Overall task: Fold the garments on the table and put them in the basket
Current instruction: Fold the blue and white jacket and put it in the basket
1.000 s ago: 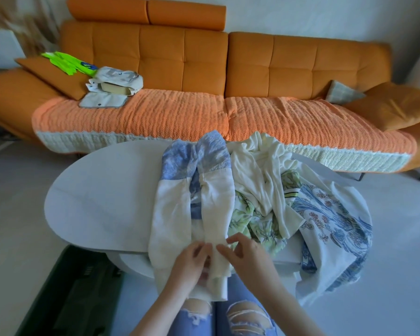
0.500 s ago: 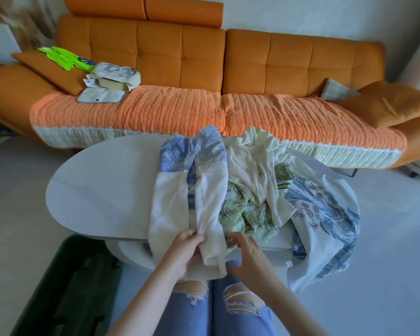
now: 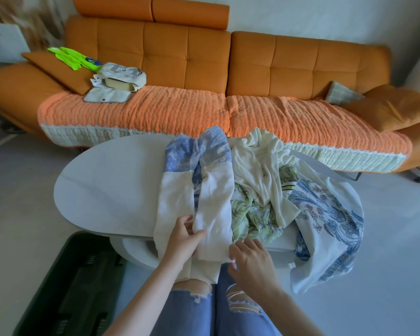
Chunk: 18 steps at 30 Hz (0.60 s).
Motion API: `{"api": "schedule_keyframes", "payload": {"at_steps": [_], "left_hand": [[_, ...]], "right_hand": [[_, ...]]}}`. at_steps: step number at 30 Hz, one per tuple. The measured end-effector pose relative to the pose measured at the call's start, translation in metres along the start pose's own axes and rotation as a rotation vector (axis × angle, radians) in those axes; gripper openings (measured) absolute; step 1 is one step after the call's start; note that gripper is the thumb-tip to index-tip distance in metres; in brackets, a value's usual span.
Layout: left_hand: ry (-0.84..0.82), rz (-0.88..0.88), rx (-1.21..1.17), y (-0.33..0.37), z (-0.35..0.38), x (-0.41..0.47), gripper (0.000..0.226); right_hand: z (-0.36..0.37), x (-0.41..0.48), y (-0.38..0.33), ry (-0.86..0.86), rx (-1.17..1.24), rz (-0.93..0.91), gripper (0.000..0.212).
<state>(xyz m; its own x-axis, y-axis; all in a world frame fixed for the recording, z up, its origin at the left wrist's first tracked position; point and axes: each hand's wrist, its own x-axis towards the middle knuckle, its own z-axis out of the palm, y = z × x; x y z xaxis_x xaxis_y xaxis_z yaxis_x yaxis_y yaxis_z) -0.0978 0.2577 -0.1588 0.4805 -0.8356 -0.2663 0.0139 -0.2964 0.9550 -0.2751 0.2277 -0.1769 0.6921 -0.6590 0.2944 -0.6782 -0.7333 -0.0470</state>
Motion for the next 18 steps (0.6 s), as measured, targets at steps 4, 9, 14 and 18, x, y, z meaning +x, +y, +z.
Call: {"api": "schedule_keyframes", "payload": {"at_steps": [4,9,14,18], "left_hand": [[0.149,0.268,0.378,-0.001,0.002,0.005,0.037],[0.134,0.255,0.606,0.019,0.006,0.014,0.039],[-0.048,-0.008,0.414,0.015,0.013,0.02,0.026],[-0.129,-0.176,0.206,0.014,0.013,0.011,0.038]], "right_hand": [[0.005,0.002,0.004,-0.007,-0.022,-0.024,0.03],[0.004,0.002,0.004,-0.02,0.043,-0.011,0.032],[-0.003,0.003,0.01,0.013,0.272,0.081,0.037],[-0.004,0.007,0.015,-0.053,0.303,-0.062,0.059]]}}
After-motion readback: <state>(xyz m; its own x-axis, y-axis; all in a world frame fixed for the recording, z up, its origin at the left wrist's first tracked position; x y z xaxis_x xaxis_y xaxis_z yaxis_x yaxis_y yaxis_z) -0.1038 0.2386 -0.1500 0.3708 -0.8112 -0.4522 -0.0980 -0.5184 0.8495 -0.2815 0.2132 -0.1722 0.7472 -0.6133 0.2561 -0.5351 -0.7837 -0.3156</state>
